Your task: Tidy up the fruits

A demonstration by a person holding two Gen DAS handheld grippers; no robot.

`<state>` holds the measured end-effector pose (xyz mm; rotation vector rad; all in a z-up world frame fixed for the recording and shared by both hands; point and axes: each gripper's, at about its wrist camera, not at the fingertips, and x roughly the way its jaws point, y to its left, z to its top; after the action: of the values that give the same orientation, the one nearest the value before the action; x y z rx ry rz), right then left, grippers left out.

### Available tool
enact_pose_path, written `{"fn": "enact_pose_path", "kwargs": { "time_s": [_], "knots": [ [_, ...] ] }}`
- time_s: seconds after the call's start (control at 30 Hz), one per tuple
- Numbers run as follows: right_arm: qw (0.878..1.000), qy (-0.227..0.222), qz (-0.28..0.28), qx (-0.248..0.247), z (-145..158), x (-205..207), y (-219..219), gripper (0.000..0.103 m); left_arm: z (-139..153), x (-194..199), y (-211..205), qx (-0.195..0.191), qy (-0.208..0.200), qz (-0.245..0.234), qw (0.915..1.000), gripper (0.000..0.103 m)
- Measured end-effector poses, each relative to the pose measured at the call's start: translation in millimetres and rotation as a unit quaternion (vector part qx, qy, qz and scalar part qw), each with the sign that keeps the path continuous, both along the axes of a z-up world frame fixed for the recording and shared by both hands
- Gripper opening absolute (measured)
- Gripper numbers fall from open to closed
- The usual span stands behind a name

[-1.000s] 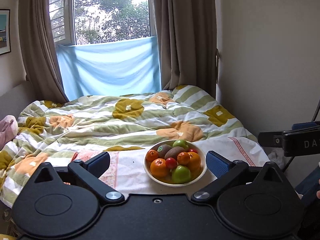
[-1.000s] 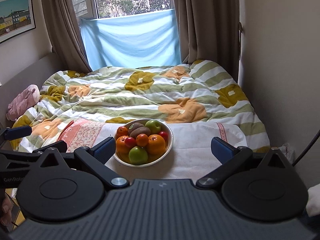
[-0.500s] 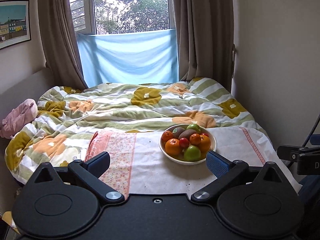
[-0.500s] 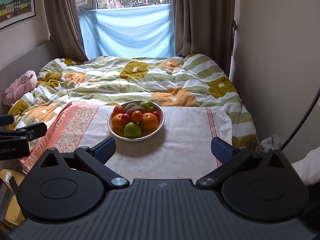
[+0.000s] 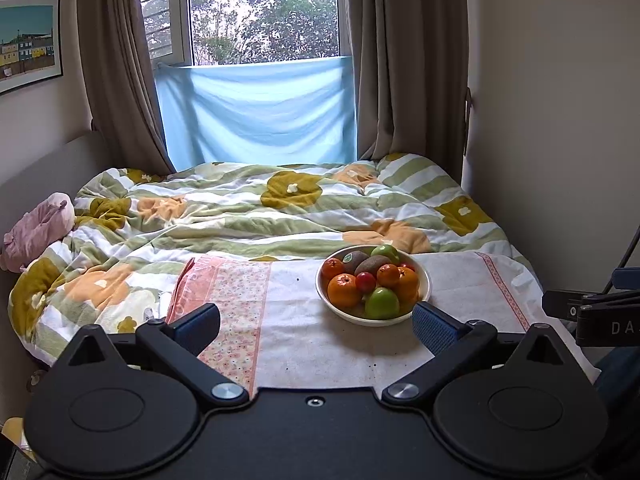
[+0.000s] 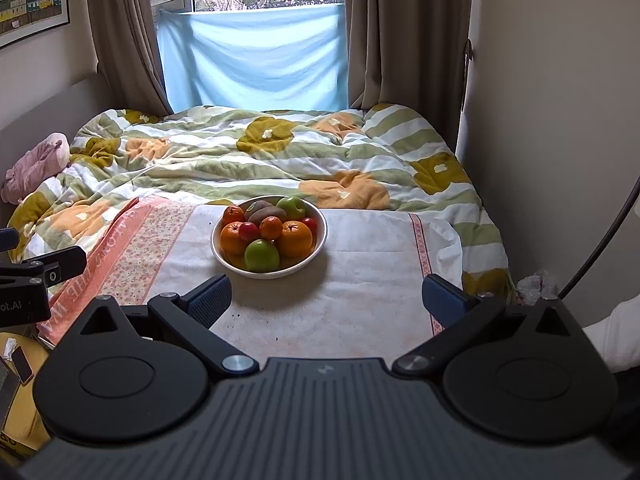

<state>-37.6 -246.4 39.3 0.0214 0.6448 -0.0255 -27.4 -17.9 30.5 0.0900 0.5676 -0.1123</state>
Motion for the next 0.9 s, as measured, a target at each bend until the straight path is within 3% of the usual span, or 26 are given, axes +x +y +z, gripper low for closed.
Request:
{"fn": "enact_pose_path", "kwargs": {
  "time_s": [0.9],
  "knots": [
    [1.000,0.011,-0.008,0.000,-4.1,12.1,3.2,0.103,0.7,6.9,5.4,-0.010,0.004,-0.001,0.9999,0.103]
  ]
}}
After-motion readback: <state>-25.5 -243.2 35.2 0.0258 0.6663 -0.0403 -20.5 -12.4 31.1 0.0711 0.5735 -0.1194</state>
